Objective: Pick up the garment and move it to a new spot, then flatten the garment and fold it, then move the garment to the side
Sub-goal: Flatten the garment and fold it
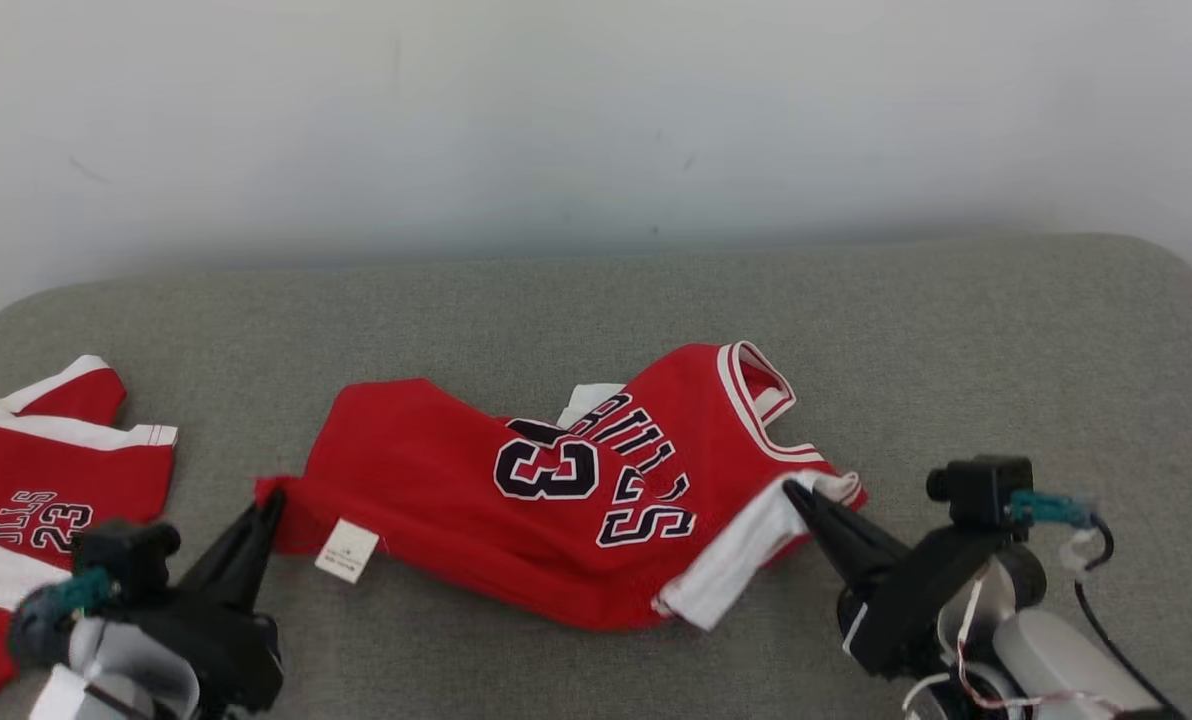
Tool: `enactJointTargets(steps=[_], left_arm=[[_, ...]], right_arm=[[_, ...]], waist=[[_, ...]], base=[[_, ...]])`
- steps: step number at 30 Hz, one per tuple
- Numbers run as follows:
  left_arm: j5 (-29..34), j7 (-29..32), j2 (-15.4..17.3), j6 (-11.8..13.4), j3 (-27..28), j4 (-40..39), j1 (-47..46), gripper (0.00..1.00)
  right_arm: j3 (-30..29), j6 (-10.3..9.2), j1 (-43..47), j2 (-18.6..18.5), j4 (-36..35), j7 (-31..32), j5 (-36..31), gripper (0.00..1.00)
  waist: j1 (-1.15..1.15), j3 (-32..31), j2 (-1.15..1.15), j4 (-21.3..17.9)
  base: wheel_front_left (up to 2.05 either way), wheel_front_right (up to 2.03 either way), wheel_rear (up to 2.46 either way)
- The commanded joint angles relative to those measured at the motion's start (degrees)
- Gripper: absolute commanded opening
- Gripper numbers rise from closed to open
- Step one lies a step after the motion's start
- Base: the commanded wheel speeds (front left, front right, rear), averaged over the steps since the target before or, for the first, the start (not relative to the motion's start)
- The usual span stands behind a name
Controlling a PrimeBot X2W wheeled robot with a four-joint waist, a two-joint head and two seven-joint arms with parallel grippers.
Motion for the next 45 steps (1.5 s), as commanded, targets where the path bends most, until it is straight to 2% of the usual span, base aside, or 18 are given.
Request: enactJointTargets(steps=[1,6,8,10,16,22,27,28,34,38,41,43,45], left_arm=[[0.5,0.5,1.2,0.2,-0.2,-0.8,-2.0,0.0],[-0.7,3.4,4.2,0.2,-1.2,-4.5,-10.2,0.0],[-4.8,4.6,4.6,0.2,-1.0,-6.2,-13.8,0.0],[-8.4,6.0,6.6,0.2,-0.2,-7.1,-17.6,0.0],[-15.0,11.5,11.7,0.2,-4.3,-8.4,-32.2,0.0],[-19.7,15.4,13.0,0.2,-7.0,-5.3,-47.2,0.0],[-23.9,16.7,10.9,0.2,-7.6,-0.1,-58.0,0.0],[-23.9,16.7,10.9,0.2,-7.6,-0.1,-58.0,0.0],[-21.3,15.0,8.5,0.2,-9.6,8.5,-70.0,0.0],[-19.9,11.2,5.4,0.5,-8.6,14.1,-77.3,0.0],[-19.8,7.8,2.6,0.8,-7.8,17.1,-81.2,0.0],[-19.2,5.2,1.3,0.7,-7.4,18.1,-84.1,0.0],[-19.6,3.1,-0.5,0.5,-7.7,18.7,-84.8,0.0]], right_arm=[[0.2,0.0,-2.2,-0.8,-0.1,-0.7,0.5,0.0],[2.4,0.0,-13.0,-1.7,1.8,-2.2,2.9,0.0],[2.0,0.0,-18.5,-0.9,3.8,-3.7,4.4,0.0],[3.0,0.0,-23.9,-0.5,6.6,-3.7,5.1,0.0],[5.3,0.0,-43.0,0.8,16.6,-6.0,8.7,0.0],[4.5,0.0,-59.5,2.7,27.1,-7.3,12.4,0.0],[3.9,0.0,-70.6,4.8,36.3,-8.6,13.7,0.0],[3.9,0.0,-70.6,4.8,36.3,-8.6,13.7,0.0],[3.2,0.0,-80.8,5.3,47.0,-14.1,11.6,0.0],[2.9,0.0,-87.2,5.0,52.5,-18.6,8.9,0.0],[2.3,0.0,-91.3,4.5,53.6,-20.0,6.4,0.0],[0.3,0.0,-94.7,3.2,50.3,-20.3,4.7,0.0],[-1.7,0.0,-93.8,3.0,45.5,-20.2,0.5,0.0]], waist=[[0.0,0.7,0.0,-0.3],[0.0,3.5,0.0,-1.4],[0.0,5.4,0.0,-2.1],[0.0,7.4,0.0,-2.9],[0.0,13.8,0.0,-4.4],[0.0,19.9,0.0,-4.8],[0.0,22.2,0.0,-5.0],[0.0,22.2,0.0,-5.0],[0.0,23.9,0.0,-5.0],[0.0,25.1,0.0,-4.5],[0.0,26.6,0.0,-3.8],[0.0,28.7,0.0,-3.2],[0.0,30.8,0.0,-2.8]], base=[[0.0,0.0,0.0],[0.0,0.0,0.0],[0.0,0.0,0.0],[0.0,0.0,0.0],[0.0,0.0,0.0],[0.0,0.0,0.0],[0.0,0.0,0.0],[0.0,0.0,0.0],[0.0,0.0,0.0],[0.0,0.0,0.0],[0.0,0.0,0.0],[0.0,0.0,0.0],[0.0,0.0,0.0]])
